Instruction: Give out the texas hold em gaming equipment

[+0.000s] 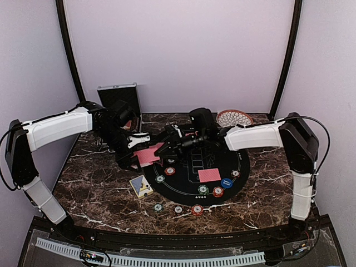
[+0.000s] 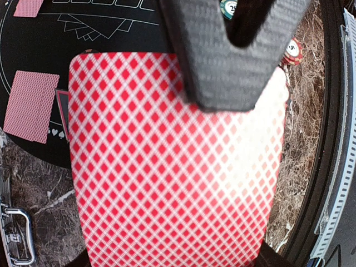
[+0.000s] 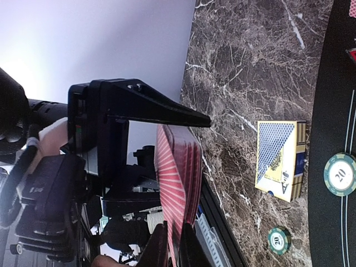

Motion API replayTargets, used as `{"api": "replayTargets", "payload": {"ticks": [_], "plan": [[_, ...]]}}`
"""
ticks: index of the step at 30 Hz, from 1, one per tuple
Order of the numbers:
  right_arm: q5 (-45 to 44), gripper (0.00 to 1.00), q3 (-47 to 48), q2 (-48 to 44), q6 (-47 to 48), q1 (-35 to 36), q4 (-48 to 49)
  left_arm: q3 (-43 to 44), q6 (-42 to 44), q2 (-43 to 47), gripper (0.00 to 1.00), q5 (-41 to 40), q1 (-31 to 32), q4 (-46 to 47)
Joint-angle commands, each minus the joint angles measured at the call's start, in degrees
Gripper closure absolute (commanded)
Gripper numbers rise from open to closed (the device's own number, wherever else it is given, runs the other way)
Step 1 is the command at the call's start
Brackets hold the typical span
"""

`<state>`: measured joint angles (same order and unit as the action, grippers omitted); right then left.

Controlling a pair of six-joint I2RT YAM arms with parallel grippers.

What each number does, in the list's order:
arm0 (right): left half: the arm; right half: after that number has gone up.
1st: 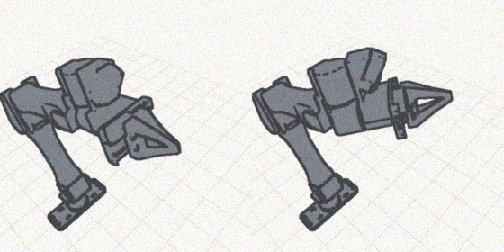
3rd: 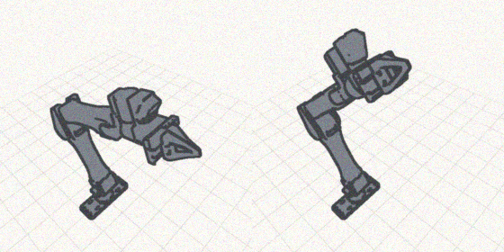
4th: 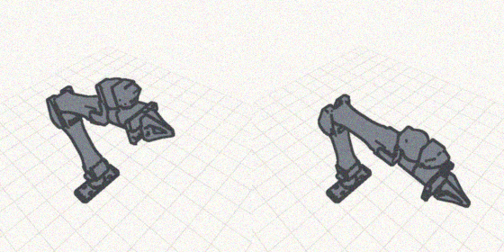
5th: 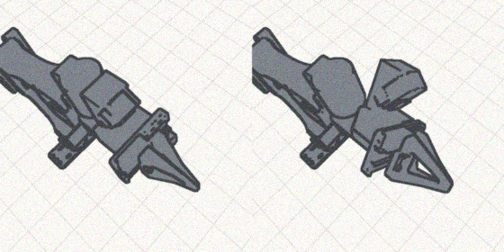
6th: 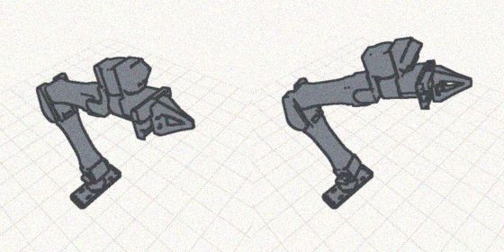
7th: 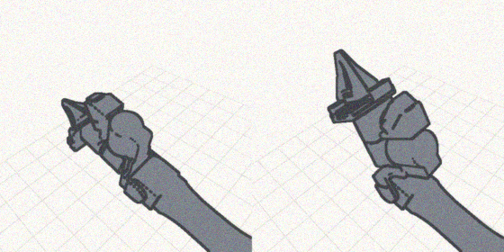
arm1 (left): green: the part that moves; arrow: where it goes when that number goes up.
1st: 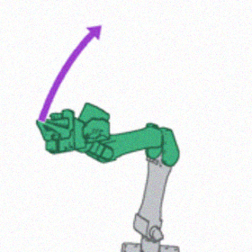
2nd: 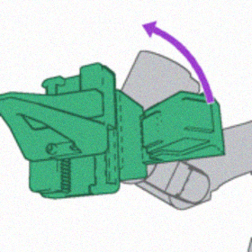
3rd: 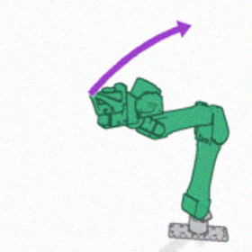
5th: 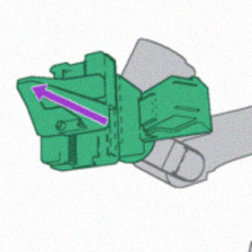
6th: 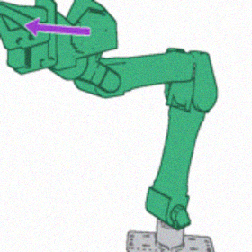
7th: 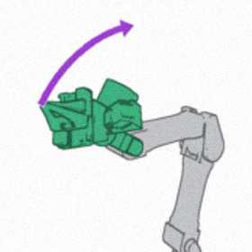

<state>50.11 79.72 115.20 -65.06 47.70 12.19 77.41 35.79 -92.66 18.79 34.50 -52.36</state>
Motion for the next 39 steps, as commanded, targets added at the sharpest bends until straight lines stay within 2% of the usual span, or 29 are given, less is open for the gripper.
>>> {"api": "replayTargets", "payload": {"ticks": [1,4,8,20,30,34,39], "plan": [[0.0,0.93,-2.1,-3.4,-0.1,-1.3,2.8,-0.8,0.2,2.4,1.0,0.3,-0.2,-0.6],[0.9,0.96,-3.7,-3.9,-2.1,-1.6,6.0,-0.9,0.2,2.5,1.0,0.3,-0.2,-0.6],[2.8,0.97,-7.4,-3.7,-11.1,-1.7,19.7,-0.9,0.2,2.6,1.0,0.2,-0.2,-0.6],[3.1,0.71,-7.5,-1.2,-12.2,-1.2,21.7,-0.6,0.2,2.7,1.0,0.4,-0.2,-0.6],[-2.4,0.57,-3.4,-4.0,6.3,-3.5,-5.5,-1.1,0.4,3.1,1.0,0.6,-0.2,-0.8],[-11.7,0.52,0.2,-4.1,19.8,-4.1,-24.1,-1.3,0.5,3.5,1.0,0.4,-0.3,-1.0],[-17.6,0.5,-0.1,-3.3,26.6,-3.5,-34.2,-1.6,0.6,3.8,1.0,0.4,-0.4,-1.1]]}}
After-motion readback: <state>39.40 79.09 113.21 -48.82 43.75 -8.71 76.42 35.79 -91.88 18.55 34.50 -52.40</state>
